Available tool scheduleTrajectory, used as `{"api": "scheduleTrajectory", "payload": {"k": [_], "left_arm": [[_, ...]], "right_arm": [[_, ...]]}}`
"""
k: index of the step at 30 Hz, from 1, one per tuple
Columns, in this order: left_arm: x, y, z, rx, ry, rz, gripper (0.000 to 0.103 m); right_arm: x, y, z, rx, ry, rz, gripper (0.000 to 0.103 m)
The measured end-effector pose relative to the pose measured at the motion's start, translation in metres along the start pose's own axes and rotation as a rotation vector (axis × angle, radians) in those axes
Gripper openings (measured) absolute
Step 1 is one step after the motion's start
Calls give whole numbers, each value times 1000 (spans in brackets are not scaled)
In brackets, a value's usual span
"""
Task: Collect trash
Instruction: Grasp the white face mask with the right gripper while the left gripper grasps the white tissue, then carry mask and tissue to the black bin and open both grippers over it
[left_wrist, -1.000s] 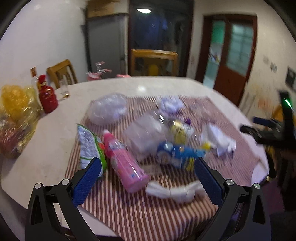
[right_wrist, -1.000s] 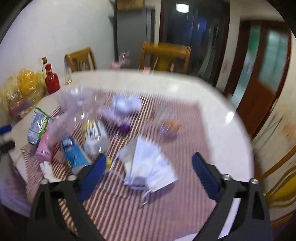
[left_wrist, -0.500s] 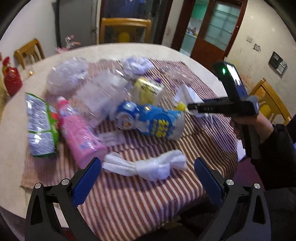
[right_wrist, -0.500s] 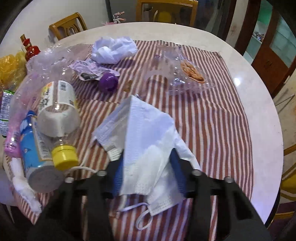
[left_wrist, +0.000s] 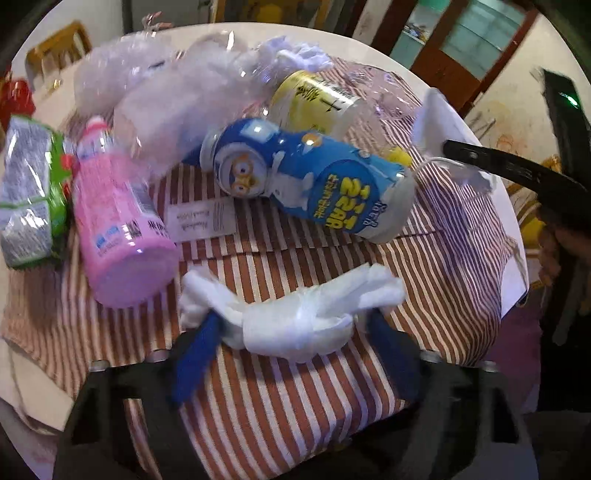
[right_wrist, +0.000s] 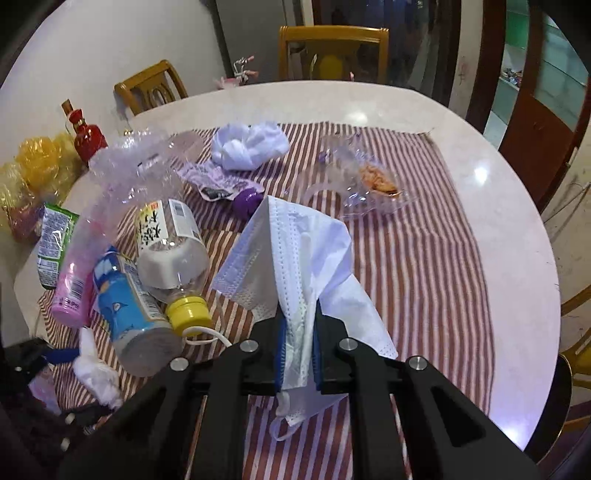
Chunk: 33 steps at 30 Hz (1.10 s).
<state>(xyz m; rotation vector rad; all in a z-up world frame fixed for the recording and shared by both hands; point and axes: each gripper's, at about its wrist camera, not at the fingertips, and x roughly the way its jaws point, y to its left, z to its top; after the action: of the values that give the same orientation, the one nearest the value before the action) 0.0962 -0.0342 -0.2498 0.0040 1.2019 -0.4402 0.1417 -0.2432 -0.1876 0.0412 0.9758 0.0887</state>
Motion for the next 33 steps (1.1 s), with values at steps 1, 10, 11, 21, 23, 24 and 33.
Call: {"api": "scheduleTrajectory", "payload": {"k": [1,10,11,21,23,24,33], "left_arm": [[-1,0,1,0,-13,11,66],[-23,11,10,-5,-108,-64,26],[-29,10,11,5,-120,-72,26],[-84,-49,39,187,-259,-120,26],[-78,-72,41,236,-265,-136,26],[-76,-85,47,272,-271,-149,26],[-50,-224,88,565,-314,-340,27]], "right_arm": [[-1,-2,1,1,-5,-1,13],[-9,-4,0,8,-33,6,15],[-10,-5,-2,12,-33,8,15],[-28,-31,-10,108,-110,24,14],[-45,-49,-14,152,-152,5,14],[-58,-65,-16,185,-181,-18,14],[-144,-265,-112,546,-217,-454,14]]}}
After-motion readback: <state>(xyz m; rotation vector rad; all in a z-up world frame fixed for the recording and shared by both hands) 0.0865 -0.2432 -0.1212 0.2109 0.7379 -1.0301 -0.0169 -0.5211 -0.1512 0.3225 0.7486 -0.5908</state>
